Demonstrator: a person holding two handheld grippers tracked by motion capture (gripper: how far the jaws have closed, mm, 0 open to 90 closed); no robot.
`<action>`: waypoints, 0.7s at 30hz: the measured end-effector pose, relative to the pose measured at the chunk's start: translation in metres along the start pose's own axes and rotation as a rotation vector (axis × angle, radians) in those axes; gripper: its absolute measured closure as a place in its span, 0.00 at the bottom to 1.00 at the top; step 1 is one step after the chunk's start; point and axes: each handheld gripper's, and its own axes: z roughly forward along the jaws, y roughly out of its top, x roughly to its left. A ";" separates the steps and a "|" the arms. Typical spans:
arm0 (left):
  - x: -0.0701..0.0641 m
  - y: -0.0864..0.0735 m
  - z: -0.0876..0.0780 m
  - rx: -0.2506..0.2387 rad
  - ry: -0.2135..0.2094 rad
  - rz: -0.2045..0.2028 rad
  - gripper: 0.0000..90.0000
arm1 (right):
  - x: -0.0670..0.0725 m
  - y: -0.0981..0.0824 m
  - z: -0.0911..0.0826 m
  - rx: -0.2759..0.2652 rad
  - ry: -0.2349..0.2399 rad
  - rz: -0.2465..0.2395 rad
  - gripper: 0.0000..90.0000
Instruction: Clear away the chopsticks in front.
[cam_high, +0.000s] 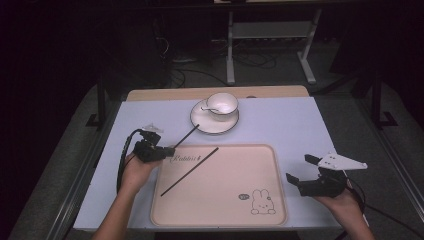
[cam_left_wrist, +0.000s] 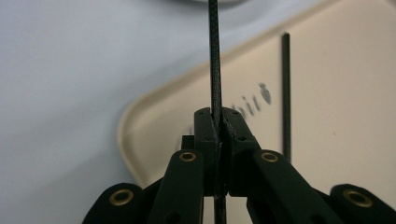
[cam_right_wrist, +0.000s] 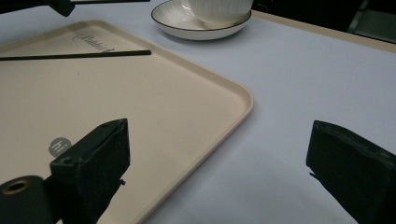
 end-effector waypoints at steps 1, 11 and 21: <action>-0.003 -0.002 0.001 0.004 -0.010 0.004 0.95 | 0.000 0.000 0.000 0.001 0.001 -0.001 0.06; -0.047 -0.018 0.009 0.031 -0.056 0.065 0.95 | 0.000 -0.001 0.000 0.006 0.006 -0.009 0.06; -0.066 -0.022 0.031 0.106 -0.049 0.138 0.95 | 0.000 -0.001 0.000 0.005 0.006 -0.010 0.06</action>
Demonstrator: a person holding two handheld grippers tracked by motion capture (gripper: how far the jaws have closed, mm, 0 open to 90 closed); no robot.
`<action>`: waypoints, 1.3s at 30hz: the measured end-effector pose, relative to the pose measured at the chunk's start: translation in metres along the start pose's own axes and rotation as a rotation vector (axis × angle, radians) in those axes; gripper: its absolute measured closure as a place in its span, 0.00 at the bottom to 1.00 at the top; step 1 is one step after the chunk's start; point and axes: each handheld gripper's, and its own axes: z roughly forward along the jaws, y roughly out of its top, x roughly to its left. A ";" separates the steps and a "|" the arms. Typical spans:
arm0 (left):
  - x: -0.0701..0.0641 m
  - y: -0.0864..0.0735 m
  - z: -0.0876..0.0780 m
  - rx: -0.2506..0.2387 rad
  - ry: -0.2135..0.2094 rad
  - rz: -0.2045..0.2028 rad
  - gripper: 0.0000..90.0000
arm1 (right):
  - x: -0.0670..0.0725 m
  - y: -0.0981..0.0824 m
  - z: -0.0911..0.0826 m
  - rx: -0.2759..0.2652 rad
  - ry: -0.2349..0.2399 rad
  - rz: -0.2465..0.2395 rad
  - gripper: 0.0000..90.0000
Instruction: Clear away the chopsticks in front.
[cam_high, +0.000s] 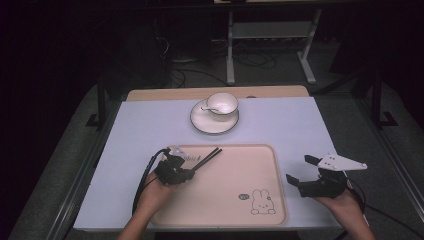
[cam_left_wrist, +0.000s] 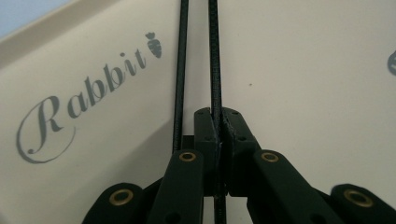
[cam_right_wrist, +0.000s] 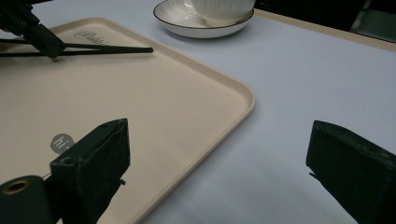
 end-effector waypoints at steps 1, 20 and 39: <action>0.000 -0.001 0.001 0.003 0.002 0.000 0.95 | 0.000 0.000 0.000 0.000 0.000 -0.001 0.06; 0.006 0.006 -0.003 -0.047 -0.052 -0.021 0.89 | 0.000 0.000 -0.001 -0.002 -0.003 0.003 0.06; 0.004 0.085 0.062 -0.056 -0.151 0.100 1.00 | -0.003 -0.002 -0.003 -0.004 -0.013 0.012 0.06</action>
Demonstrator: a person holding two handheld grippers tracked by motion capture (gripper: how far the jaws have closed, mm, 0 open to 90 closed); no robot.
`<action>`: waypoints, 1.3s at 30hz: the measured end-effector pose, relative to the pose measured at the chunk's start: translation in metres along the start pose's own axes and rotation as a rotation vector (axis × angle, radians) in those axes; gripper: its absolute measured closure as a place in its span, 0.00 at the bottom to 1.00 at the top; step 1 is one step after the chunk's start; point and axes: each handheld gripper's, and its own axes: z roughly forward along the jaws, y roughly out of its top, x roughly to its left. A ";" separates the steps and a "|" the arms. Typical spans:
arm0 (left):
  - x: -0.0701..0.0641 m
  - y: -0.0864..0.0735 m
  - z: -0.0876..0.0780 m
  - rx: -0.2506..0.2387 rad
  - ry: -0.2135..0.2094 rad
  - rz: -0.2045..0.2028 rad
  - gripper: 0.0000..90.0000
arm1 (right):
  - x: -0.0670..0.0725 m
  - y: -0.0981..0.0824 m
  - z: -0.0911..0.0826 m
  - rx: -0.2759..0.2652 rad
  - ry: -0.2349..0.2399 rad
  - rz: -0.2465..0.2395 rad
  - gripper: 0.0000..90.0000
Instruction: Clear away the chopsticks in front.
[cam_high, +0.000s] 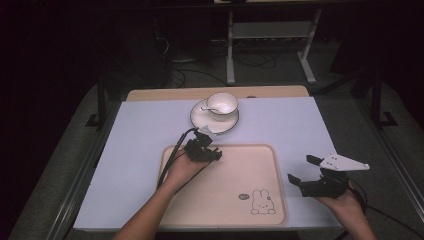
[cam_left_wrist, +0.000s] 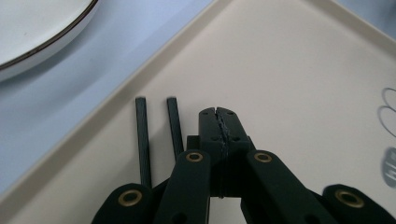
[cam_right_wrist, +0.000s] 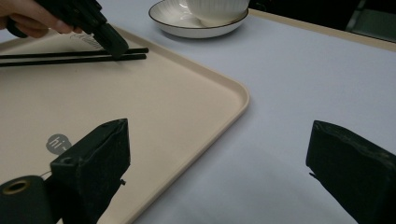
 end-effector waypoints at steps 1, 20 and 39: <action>0.002 0.001 0.002 0.003 0.003 0.002 1.00 | 0.000 0.000 0.000 0.001 -0.001 0.000 0.06; 0.026 -0.004 -0.003 0.002 0.063 -0.039 1.00 | -0.001 -0.001 -0.001 0.000 -0.001 0.005 0.06; 0.036 -0.034 -0.030 0.029 0.092 -0.079 1.00 | -0.003 -0.003 -0.003 -0.001 -0.005 0.010 0.06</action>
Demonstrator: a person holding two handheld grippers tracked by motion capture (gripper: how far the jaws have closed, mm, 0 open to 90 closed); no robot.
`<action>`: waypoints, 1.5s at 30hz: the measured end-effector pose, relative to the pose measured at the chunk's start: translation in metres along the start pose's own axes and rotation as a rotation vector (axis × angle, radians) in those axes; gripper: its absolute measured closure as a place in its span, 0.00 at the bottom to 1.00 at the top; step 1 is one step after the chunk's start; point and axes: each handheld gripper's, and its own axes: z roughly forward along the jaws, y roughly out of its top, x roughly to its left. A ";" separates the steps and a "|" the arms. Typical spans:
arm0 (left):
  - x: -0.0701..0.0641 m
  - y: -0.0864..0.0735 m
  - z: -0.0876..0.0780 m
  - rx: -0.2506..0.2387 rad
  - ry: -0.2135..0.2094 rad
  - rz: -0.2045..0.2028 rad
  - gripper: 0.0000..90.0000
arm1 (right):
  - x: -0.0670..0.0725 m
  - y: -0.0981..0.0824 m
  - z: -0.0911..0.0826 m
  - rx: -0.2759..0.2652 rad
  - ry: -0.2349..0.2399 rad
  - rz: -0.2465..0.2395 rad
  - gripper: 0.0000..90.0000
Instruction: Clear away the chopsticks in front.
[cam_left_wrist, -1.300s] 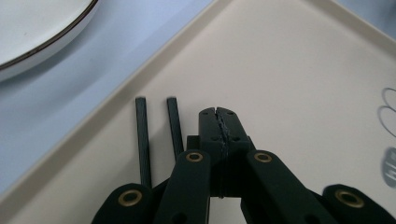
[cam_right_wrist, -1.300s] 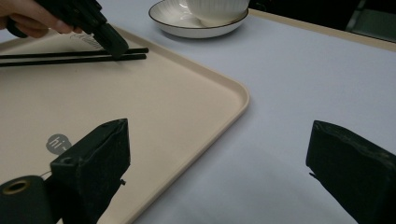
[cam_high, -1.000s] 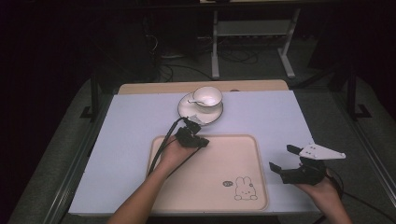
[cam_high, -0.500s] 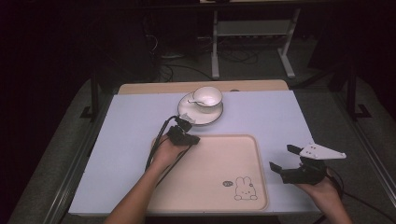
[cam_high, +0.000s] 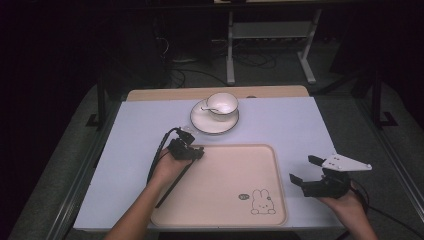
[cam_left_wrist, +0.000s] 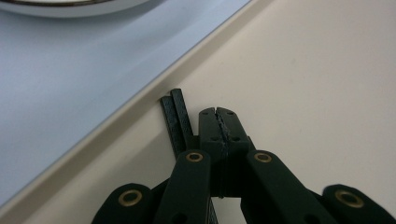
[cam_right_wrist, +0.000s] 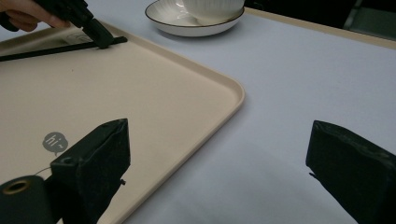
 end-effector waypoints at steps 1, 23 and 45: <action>0.001 -0.001 -0.001 0.001 0.001 -0.004 1.00 | 0.000 0.000 -0.001 -0.001 -0.001 0.004 0.06; 0.021 -0.043 -0.038 -0.006 0.040 -0.075 1.00 | 0.002 -0.001 -0.003 0.005 -0.014 -0.004 0.06; 0.031 -0.067 -0.059 -0.021 0.083 -0.125 0.98 | 0.003 -0.001 -0.003 0.010 -0.011 -0.011 0.06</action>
